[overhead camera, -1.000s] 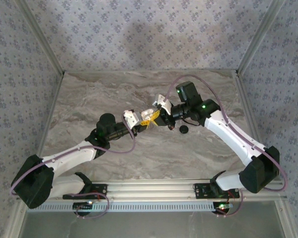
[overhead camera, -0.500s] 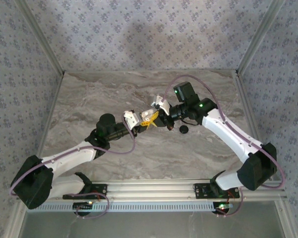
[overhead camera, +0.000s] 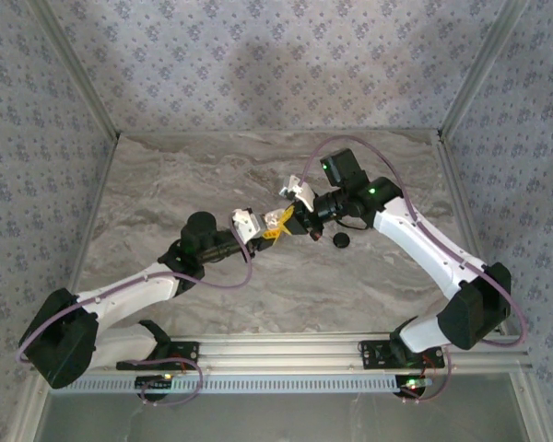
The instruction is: Insert wireless bluetooth earbuds into charging case
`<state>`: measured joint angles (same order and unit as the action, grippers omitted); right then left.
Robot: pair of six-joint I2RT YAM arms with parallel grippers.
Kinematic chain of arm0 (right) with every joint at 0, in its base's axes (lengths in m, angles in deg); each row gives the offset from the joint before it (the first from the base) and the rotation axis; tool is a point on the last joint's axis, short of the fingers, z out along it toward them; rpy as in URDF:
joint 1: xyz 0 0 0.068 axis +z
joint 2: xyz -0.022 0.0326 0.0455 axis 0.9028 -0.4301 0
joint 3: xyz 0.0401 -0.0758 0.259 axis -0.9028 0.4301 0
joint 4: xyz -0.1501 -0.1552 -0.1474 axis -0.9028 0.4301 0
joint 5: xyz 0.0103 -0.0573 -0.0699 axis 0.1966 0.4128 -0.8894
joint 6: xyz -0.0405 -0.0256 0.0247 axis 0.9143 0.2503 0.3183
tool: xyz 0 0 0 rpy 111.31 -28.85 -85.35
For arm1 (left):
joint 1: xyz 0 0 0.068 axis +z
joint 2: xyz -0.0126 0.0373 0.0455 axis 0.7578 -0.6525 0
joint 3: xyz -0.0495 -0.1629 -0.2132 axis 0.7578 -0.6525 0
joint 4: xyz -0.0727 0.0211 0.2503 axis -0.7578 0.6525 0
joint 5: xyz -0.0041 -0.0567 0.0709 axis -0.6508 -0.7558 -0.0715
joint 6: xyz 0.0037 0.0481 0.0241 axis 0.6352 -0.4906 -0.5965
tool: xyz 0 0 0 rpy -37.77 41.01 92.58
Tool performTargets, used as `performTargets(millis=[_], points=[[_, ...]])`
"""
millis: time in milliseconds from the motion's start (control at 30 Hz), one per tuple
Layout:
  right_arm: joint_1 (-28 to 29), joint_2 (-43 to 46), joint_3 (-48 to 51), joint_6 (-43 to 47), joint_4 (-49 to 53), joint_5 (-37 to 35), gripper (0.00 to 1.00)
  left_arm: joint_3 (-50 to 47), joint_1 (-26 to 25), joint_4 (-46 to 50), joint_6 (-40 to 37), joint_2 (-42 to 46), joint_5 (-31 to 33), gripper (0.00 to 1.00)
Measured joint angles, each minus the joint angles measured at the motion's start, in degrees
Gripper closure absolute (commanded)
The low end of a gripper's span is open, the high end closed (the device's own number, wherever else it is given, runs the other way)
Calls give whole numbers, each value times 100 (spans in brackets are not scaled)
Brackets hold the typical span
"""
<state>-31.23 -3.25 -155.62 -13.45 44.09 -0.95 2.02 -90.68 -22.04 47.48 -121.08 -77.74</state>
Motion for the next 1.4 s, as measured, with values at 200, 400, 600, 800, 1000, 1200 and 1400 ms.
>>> performTargets(millis=[200, 400, 600, 800, 1000, 1200, 1400], points=[[0, -120, -48, 26, 219, -11, 100, 4, 0, 96, -17, 0, 0, 89], [0, -164, -131, 118, 444, -13, 100, 4, -24, 111, -15, 2, -2, 89], [22, -210, -254, 221, 608, -52, 100, 4, -26, 105, -13, 4, -52, 89], [85, -378, -452, 511, 970, -103, 100, 4, -28, 87, 9, 4, -133, 89], [138, -409, -662, 793, 1318, -249, 100, 4, -28, 15, 116, 4, -284, 89], [162, -413, -728, 848, 1394, -345, 93, 4, -24, -9, 201, 4, -341, 89], [164, -413, -728, 855, 1388, -356, 86, 4, -22, -4, 238, 4, -332, 89]])
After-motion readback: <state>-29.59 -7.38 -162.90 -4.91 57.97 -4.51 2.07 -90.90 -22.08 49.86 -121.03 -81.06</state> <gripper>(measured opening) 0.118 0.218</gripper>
